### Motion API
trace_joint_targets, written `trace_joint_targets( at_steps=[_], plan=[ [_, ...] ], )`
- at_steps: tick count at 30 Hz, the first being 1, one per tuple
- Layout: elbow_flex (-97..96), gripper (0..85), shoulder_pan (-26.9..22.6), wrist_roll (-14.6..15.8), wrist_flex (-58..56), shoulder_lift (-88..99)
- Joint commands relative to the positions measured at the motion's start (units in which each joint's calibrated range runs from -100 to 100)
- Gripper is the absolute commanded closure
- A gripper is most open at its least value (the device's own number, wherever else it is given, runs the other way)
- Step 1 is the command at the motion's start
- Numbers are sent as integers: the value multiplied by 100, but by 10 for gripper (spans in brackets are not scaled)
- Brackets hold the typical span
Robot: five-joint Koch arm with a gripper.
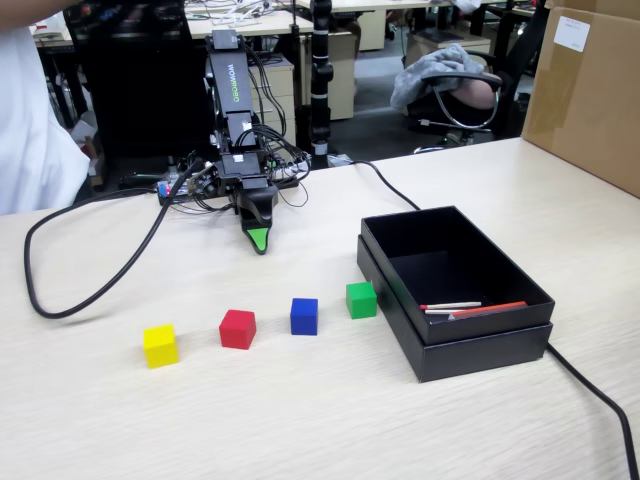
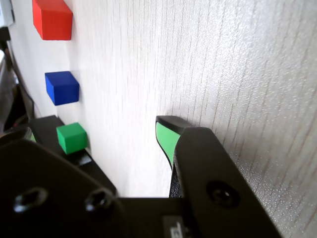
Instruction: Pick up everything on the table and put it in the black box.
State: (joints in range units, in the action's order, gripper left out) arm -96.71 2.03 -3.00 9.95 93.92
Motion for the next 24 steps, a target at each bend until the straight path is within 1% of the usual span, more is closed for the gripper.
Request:
trace_joint_targets(
  at_steps=[1, 12, 15, 18, 24],
  plan=[
    [-20, 367, 88, 0, -213, 35],
    [-11, 356, 93, -10, -222, 35],
    [179, 356, 93, 0, -671, 241],
    [560, 354, 112, 20, -1353, 356],
    [1684, 359, 215, 156, -2675, 299]
  ],
)
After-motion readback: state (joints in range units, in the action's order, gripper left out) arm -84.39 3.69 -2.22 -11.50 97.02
